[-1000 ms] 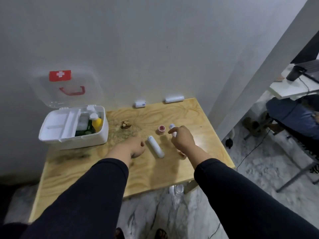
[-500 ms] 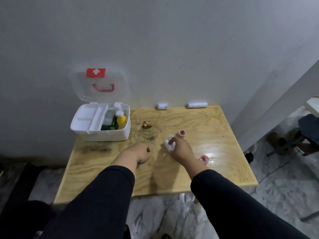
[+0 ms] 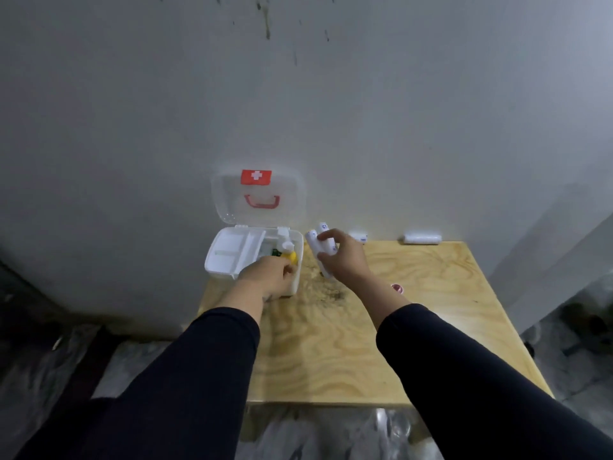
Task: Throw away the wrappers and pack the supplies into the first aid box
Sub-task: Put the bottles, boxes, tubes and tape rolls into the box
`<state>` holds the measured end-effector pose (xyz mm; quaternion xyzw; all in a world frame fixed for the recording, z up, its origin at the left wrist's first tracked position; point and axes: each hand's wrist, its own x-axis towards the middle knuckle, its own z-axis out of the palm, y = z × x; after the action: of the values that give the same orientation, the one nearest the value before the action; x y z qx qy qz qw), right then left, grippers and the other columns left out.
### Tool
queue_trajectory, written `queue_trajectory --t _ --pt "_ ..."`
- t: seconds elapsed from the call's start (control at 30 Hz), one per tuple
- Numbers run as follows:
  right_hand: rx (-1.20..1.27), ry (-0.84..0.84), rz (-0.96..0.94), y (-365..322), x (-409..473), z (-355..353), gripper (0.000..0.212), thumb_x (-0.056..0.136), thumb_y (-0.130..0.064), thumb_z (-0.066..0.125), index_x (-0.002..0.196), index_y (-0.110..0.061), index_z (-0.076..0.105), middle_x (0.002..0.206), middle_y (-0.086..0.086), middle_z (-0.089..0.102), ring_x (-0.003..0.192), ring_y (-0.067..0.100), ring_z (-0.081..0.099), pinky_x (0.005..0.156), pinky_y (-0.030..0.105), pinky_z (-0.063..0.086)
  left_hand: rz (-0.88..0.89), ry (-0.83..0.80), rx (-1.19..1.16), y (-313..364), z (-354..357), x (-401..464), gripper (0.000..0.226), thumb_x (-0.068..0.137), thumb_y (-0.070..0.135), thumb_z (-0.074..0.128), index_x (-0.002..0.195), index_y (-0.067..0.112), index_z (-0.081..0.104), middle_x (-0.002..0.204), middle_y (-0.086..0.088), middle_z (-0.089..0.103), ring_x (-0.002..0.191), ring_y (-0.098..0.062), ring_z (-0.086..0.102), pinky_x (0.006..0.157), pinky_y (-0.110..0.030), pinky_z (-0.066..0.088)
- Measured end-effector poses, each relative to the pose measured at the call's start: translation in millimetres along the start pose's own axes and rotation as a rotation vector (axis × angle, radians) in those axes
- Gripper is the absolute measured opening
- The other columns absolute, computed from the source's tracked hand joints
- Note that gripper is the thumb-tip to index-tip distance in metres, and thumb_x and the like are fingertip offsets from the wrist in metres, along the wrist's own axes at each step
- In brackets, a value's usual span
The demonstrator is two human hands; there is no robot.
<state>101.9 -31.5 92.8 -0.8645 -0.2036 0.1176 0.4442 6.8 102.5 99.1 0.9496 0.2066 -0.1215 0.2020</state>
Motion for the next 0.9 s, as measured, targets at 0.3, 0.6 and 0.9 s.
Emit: queue_trajectory --t 0.3,0.6,0.9 --pt "-0.053 -0.044 -0.130 -49.4 17.8 79.3 0.027 0.084 -0.017 0.063 0.111 -0.019 0.062 0.119 0.005 0.062 0.106 0.022 0.058 0.078 0.024 0.039 -0.025 0.091 0.035 -73.4 -20.0 13.5 0.046 0.097 0.031 0.049 0.141 0.022 0.042 0.146 0.002 0.041 0.126 -0.025 0.048 0.096 -0.039 0.046" --pt "-0.115 0.010 -0.079 -42.7 26.7 137.9 0.033 0.088 -0.011 0.060 0.120 -0.018 0.055 0.130 0.004 0.052 0.100 0.020 0.058 0.077 0.021 0.042 0.001 -0.012 0.055 -121.0 -5.0 44.0 0.070 0.094 0.046 0.051 0.152 0.021 0.021 0.161 0.003 0.017 0.146 -0.022 0.025 0.113 -0.041 0.034" --pt "-0.163 0.026 -0.051 -39.0 35.0 145.8 0.029 0.091 -0.010 0.053 0.120 -0.015 0.054 0.131 0.008 0.051 0.098 0.026 0.059 0.075 0.029 0.045 0.046 0.048 0.068 -126.7 1.4 42.5 0.063 0.096 0.048 0.046 0.149 0.020 0.027 0.160 0.003 0.018 0.139 -0.028 0.035 0.108 -0.043 0.039"
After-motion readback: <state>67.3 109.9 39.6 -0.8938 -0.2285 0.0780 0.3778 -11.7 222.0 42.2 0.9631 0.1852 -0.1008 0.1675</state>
